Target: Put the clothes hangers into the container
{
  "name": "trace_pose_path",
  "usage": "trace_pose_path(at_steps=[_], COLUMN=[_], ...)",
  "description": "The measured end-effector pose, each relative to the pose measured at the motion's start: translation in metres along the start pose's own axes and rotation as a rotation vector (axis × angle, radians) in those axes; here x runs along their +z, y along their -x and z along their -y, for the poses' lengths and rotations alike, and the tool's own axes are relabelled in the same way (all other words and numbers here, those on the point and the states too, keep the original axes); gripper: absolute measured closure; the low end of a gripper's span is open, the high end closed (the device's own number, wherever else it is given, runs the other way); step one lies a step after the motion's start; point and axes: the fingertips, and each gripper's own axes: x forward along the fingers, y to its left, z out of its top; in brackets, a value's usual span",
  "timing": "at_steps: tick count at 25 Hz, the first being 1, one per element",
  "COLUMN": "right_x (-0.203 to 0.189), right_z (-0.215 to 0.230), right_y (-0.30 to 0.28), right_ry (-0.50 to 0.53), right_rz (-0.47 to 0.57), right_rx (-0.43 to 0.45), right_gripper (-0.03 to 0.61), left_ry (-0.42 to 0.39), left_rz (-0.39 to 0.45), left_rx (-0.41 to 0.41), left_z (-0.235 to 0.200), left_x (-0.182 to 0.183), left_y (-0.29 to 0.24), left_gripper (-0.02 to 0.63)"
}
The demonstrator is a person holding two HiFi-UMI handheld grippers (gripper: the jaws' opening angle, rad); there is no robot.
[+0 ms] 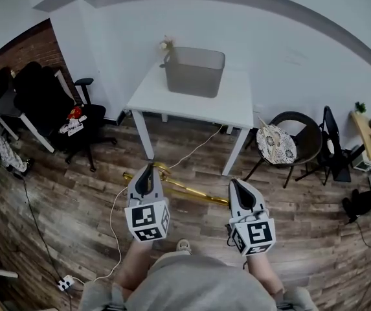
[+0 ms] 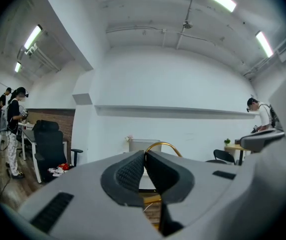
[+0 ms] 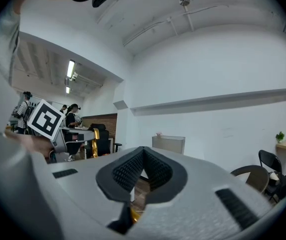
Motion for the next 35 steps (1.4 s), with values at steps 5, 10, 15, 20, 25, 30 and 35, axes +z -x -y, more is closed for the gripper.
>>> trace_pose_path(at_steps=[5,10,15,20,25,30,35], right_x=[-0.004,-0.005,-0.006,-0.006,-0.006,-0.01,-0.014], right_z=[0.009,0.015,0.02,0.022,0.033,0.035,0.049], right_y=[-0.033,-0.063,-0.091,-0.116,-0.129,-0.143,-0.162], right_ry=[0.002,0.008,0.013,0.02,0.016,0.005,-0.01], right_rz=[-0.005,-0.017,-0.012,-0.011,-0.014,-0.013,-0.012], right_rx=[-0.013,-0.025,-0.032,-0.036,-0.05,-0.049,-0.046], right_gripper=[0.577,0.577,0.577,0.577,0.577,0.577,0.577], left_ry=[0.004,0.008,0.003,-0.001,-0.003,-0.007,-0.013], left_rz=[-0.004,-0.007,-0.002,0.0,0.0,0.01,0.024], left_rx=[-0.023,-0.041,-0.054,-0.07,-0.085,-0.088,-0.087], left_z=[-0.007,-0.016,-0.025,-0.032,-0.029,-0.031,-0.026], left_x=[-0.002,-0.004,-0.004,-0.004,-0.005,-0.002,0.002], left_y=[-0.037,-0.068,-0.097,-0.122,-0.143,-0.163,-0.192], left_gripper=[0.597,0.597,0.597,0.597,0.597,0.597,0.597])
